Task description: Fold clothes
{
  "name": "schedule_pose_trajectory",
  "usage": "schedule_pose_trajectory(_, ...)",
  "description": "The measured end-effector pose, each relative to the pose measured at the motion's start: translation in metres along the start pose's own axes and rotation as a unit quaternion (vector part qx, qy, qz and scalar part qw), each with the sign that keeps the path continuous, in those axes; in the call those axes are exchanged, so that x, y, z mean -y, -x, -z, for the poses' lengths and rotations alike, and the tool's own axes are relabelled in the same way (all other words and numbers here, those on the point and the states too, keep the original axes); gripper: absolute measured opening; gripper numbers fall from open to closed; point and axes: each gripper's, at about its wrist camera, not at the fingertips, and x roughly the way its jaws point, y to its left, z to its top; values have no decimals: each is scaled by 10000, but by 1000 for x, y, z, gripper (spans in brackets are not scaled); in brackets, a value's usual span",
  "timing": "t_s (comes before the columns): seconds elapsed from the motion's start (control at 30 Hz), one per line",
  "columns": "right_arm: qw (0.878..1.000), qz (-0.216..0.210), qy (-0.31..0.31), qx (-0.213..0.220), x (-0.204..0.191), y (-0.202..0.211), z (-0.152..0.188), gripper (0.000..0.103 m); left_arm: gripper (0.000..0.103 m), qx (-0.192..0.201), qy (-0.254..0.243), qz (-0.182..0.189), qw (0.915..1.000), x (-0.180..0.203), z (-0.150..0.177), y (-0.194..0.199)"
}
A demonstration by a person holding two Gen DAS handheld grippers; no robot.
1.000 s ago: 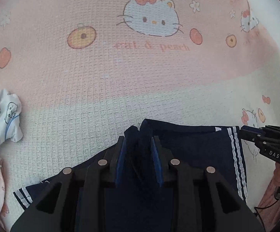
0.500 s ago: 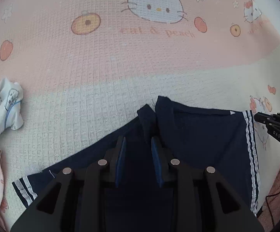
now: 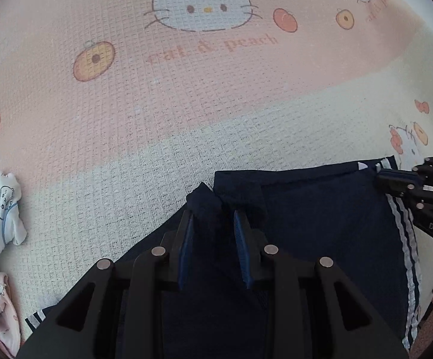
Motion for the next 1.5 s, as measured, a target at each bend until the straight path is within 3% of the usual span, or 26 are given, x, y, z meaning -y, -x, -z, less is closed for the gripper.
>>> schedule_pose_trajectory(0.13, 9988, 216, -428, -65, 23, 5, 15, 1, 29, 5, 285, -285, 9992, -8, -6, -5)
schedule_pose_trajectory(0.27, 9978, 348, -556, -102, 33, 10, 24, 2, 31, 43, 448, -275, 9986, -14, -1, -3)
schedule_pose_trajectory(0.43, 9951, -251, -892, 331, 47, 30, 18, 8, 31, 397, 237, 262, 9986, 0, 1, 21)
schedule_pose_trajectory(0.53, 9915, -615, -1114, 268, 62, 34, 18, 10, 31, 117, -211, 205, 9995, 17, -8, 8)
schedule_pose_trajectory(0.6, 9945, -401, -968, -63, 61, 14, 19, 10, 31, -56, -401, 21, 9992, 25, -15, -8)
schedule_pose_trajectory(0.67, 9958, -149, -859, -283, 60, -2, 19, 8, 31, 20, -328, -91, 9994, 25, -25, -11)
schedule_pose_trajectory(0.73, 9941, -104, -1061, -196, 67, 0, 18, 8, 31, 121, 12, 16, 9999, 16, -34, -5)
schedule_pose_trajectory(0.83, 9918, 374, -1220, -51, 78, 2, 17, 14, 31, 490, 568, 314, 9967, -1, -39, 21)
schedule_pose_trajectory(0.87, 9916, 281, -1262, 18, 82, 5, 16, 15, 31, 565, 692, 286, 9956, -7, -34, 32)
schedule_pose_trajectory(1.0, 9911, -704, -1118, 163, 65, 10, 9, 16, 31, 376, 697, -159, 9967, -38, -2, 54)
schedule_pose_trajectory(1.07, 9915, -1023, -792, 114, 39, 11, 0, 17, 31, 126, 669, -450, 9967, -56, 21, 55)
schedule_pose_trajectory(1.17, 9910, -1301, -297, 87, -21, -9, -34, 18, 31, -222, 1070, -748, 9912, -83, 56, 61)
schedule_pose_trajectory(1.3, 9921, -1231, 176, -178, -84, -25, -50, 18, 31, -477, 1720, -847, 9803, -118, 94, 58)
schedule_pose_trajectory(1.43, 9932, -997, 504, -337, -111, -44, -57, 18, 33, -668, 1717, -1192, 9756, -135, 104, 53)
schedule_pose_trajectory(1.5, 9940, -886, 544, -327, -116, -47, -61, 18, 33, -650, 1575, -2022, 9644, -140, 104, 60)
